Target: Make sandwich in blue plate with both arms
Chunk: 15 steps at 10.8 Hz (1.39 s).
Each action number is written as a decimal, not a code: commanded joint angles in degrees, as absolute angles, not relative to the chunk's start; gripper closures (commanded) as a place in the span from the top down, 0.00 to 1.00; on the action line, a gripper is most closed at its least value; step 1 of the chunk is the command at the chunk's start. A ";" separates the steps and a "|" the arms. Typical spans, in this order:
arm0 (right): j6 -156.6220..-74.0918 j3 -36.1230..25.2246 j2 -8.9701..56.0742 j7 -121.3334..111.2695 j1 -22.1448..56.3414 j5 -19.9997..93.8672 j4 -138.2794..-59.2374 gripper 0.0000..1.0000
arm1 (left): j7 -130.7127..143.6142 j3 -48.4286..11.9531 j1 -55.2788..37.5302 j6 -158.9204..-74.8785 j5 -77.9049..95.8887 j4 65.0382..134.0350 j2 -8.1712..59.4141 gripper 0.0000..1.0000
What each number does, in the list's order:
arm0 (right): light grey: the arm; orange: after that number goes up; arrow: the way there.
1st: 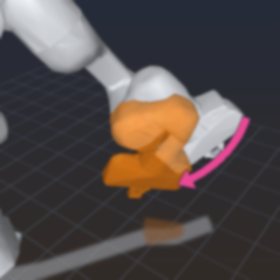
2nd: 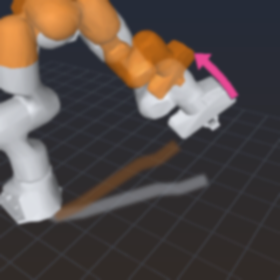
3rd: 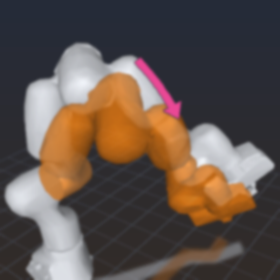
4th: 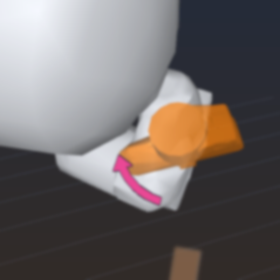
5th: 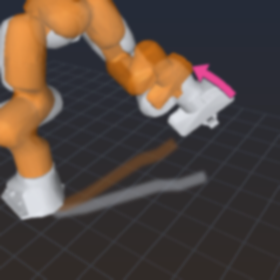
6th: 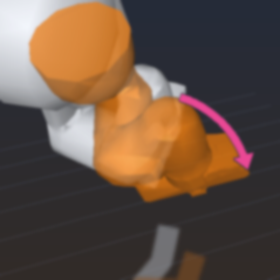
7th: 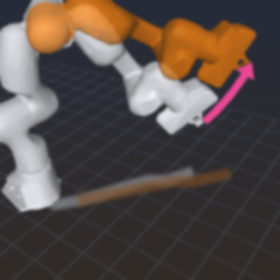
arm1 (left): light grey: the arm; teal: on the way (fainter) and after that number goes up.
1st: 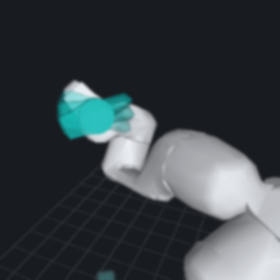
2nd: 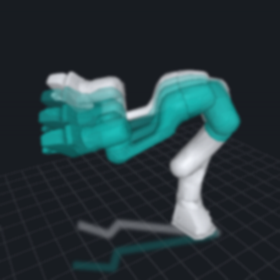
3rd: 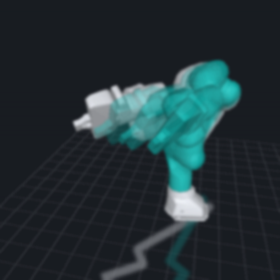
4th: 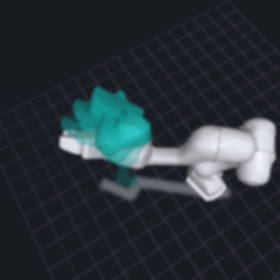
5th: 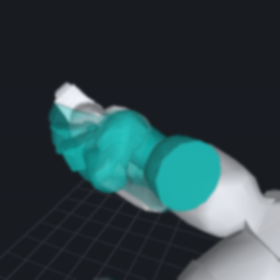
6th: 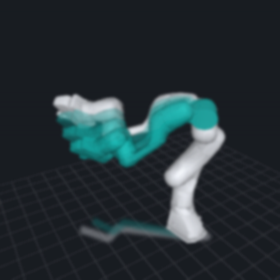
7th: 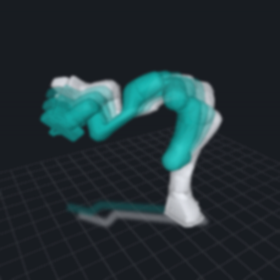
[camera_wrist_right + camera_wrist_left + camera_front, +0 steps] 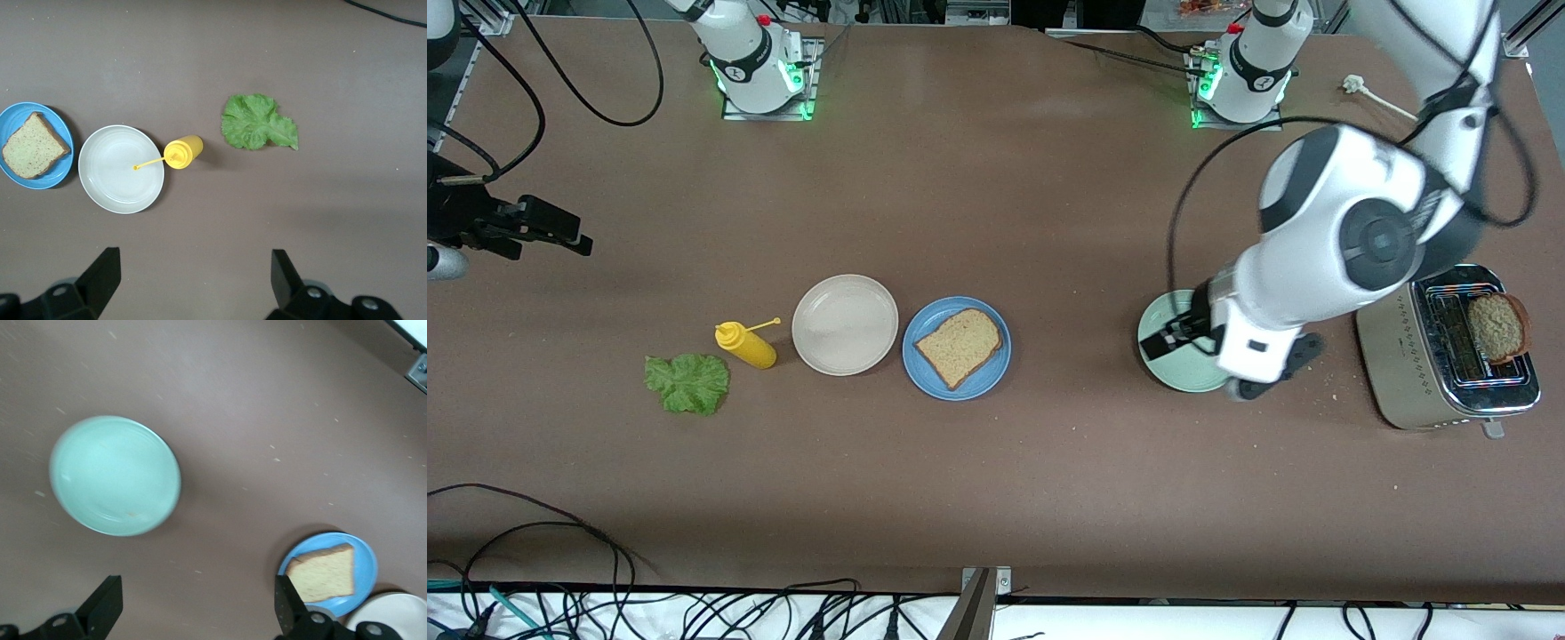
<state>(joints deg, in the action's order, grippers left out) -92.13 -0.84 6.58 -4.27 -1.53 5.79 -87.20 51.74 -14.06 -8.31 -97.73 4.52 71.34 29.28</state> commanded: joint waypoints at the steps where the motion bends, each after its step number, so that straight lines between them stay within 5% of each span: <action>1: -91.05 -0.70 7.12 -5.01 -2.46 6.94 -85.87 1.00 | 35.14 -14.06 -2.75 -90.20 -1.04 72.51 23.92 1.00; 15: -91.49 -0.62 7.82 -6.77 -2.37 6.33 -85.78 1.00 | 11.95 -14.24 6.33 -83.23 -7.73 72.51 21.09 1.00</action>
<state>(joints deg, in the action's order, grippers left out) -92.12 -0.83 7.22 -5.64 -1.97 5.93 -87.20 13.40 -13.70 5.57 -83.93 -7.96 71.56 22.32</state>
